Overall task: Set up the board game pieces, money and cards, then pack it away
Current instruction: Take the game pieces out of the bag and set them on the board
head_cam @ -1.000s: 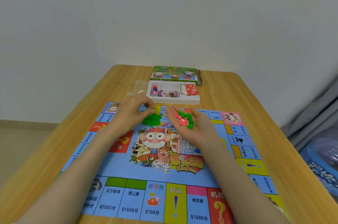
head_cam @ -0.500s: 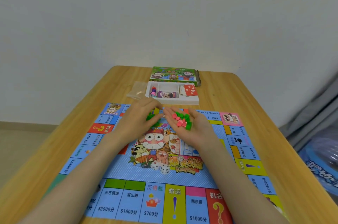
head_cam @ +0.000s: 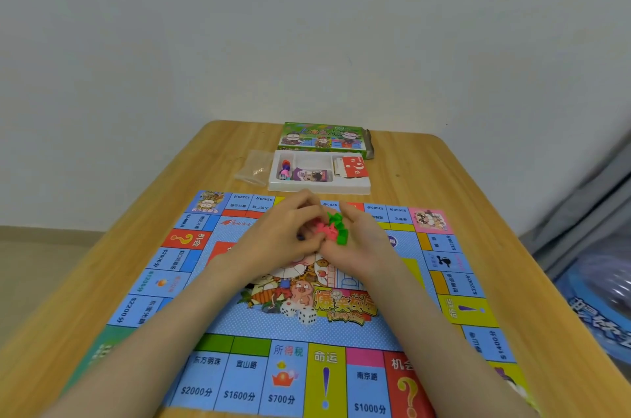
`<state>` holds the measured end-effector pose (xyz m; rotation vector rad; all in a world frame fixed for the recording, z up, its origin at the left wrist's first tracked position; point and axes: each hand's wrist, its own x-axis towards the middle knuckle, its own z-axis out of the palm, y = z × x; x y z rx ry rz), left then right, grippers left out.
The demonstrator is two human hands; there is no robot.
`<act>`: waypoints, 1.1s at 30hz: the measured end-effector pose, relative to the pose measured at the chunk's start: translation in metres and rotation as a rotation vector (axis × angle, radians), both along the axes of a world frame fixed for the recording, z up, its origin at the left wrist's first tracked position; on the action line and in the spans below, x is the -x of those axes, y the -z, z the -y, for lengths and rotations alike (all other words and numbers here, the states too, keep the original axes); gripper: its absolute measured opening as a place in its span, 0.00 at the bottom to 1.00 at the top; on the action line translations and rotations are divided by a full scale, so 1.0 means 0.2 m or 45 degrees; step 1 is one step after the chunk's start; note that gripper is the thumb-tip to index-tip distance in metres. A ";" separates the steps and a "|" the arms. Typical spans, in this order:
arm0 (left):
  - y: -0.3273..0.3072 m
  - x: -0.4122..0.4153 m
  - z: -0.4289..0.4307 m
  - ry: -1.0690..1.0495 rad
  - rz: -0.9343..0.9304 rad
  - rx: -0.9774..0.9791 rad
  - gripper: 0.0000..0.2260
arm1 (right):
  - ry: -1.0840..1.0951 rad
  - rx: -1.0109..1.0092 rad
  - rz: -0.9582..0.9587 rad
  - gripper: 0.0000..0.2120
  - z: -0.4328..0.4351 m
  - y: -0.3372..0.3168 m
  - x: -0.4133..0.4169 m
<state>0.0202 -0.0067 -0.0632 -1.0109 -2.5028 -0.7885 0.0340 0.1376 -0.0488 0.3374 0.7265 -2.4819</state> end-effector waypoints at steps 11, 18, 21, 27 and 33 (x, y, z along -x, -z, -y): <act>-0.01 0.01 -0.02 -0.053 0.174 0.023 0.10 | 0.007 -0.037 -0.029 0.22 0.01 0.01 0.00; -0.01 0.01 -0.03 -0.068 0.143 -0.022 0.07 | 0.015 0.025 0.014 0.21 0.01 0.04 0.02; 0.00 0.03 -0.03 -0.060 0.109 -0.044 0.07 | 0.024 0.052 0.032 0.20 0.01 0.03 0.02; 0.02 0.05 0.00 -0.004 -0.023 -0.034 0.05 | 0.067 0.066 0.090 0.19 0.01 0.03 0.02; 0.01 0.05 0.00 0.055 -0.101 -0.094 0.05 | 0.111 0.049 0.103 0.21 0.00 0.04 0.03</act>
